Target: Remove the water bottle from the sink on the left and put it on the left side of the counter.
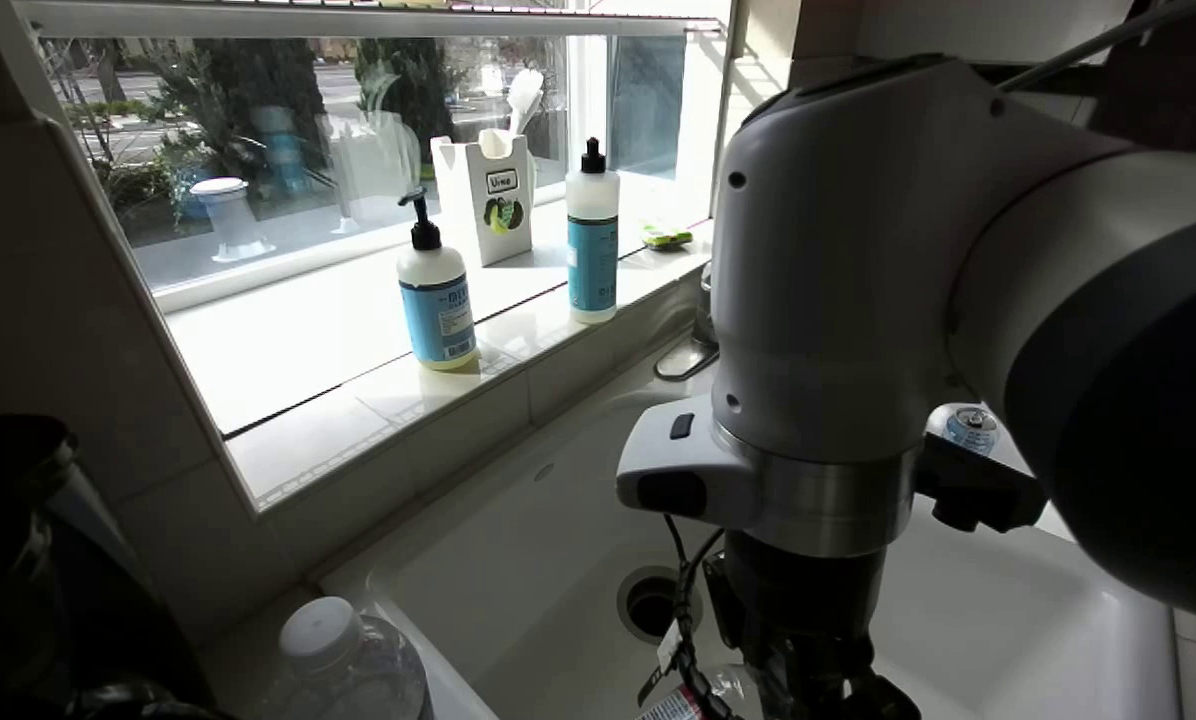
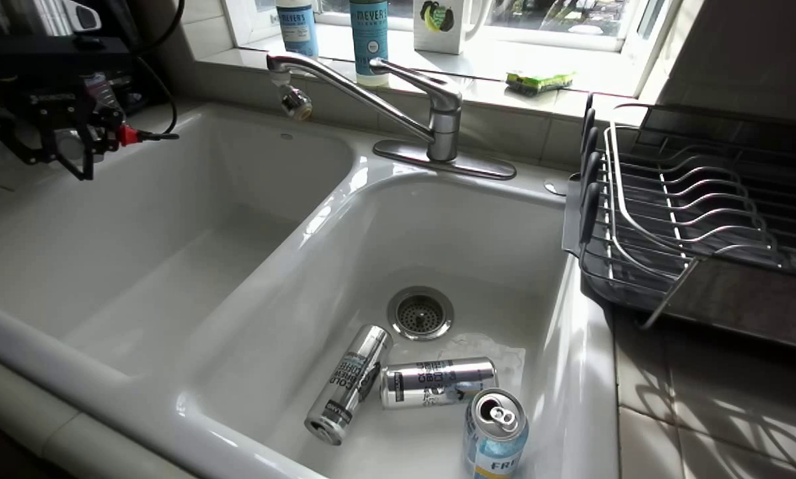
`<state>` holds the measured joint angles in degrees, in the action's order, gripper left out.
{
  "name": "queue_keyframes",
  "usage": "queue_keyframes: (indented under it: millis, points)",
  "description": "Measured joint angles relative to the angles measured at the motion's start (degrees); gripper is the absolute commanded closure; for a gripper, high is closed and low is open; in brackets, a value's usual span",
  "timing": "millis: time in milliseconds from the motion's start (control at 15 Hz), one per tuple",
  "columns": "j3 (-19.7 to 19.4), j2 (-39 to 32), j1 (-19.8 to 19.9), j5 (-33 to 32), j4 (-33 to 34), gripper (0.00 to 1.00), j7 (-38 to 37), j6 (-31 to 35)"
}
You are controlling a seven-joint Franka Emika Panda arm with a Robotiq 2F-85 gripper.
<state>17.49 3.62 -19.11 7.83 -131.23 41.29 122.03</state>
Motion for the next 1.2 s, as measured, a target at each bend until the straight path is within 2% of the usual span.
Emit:
queue_keyframes:
  millis: [333, 400, 533, 667, 1000, 1067, 1200]
  points:
    - [1.0, -1.1, -1.4, 5.2, -0.1, 0.98, 6.5, 0.0]
    - [1.2, -1.3, -1.6, 6.0, -0.2, 0.82, 7.4, 0.0]
    - [1.6, -1.8, -1.9, 7.5, -0.2, 0.58, 8.9, 0.4]
    - [1.9, -2.3, -2.0, 9.3, -0.2, 0.42, 11.0, 1.3]
    - [1.9, -3.7, -1.9, 13.8, -0.5, 0.05, 15.1, 4.0]
    - [1.9, -3.9, -1.9, 15.0, -0.5, 0.01, 16.0, 4.5]
    - [1.9, -4.1, -1.8, 17.4, -0.7, 0.0, 17.7, 5.0]
